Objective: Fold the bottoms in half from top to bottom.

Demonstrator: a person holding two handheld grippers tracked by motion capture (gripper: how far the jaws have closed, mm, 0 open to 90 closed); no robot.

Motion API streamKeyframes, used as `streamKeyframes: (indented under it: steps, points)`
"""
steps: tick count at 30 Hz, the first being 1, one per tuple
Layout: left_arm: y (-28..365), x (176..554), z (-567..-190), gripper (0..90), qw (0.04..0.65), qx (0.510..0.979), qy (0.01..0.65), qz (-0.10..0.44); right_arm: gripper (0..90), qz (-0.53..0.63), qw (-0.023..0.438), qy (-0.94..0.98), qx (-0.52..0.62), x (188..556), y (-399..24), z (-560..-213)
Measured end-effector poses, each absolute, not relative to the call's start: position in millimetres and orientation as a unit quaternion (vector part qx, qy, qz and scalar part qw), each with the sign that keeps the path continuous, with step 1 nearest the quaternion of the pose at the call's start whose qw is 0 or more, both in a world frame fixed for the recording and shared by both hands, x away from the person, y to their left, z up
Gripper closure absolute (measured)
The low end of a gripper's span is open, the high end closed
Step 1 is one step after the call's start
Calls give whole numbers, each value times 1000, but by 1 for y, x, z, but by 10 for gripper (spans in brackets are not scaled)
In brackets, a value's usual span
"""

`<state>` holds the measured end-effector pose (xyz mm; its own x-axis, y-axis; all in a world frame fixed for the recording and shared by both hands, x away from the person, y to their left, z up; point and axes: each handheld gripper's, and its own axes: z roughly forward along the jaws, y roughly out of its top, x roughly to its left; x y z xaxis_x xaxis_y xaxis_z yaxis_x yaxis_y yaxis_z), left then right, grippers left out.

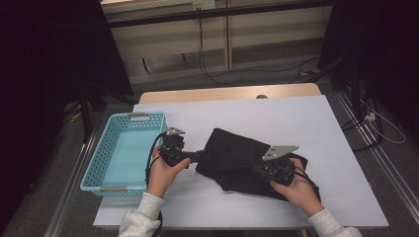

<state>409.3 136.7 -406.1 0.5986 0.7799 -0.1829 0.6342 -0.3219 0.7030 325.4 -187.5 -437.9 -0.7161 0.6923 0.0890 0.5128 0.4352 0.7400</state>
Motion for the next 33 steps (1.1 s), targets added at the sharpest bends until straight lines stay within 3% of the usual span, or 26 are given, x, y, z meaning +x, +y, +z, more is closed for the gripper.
streamKeyframes:
  steps: [33]
  points:
    - [133, 407, -407, 109, 382, 810, 435, 95, 894, 391, 120, 838, 361, 314, -205, -437]
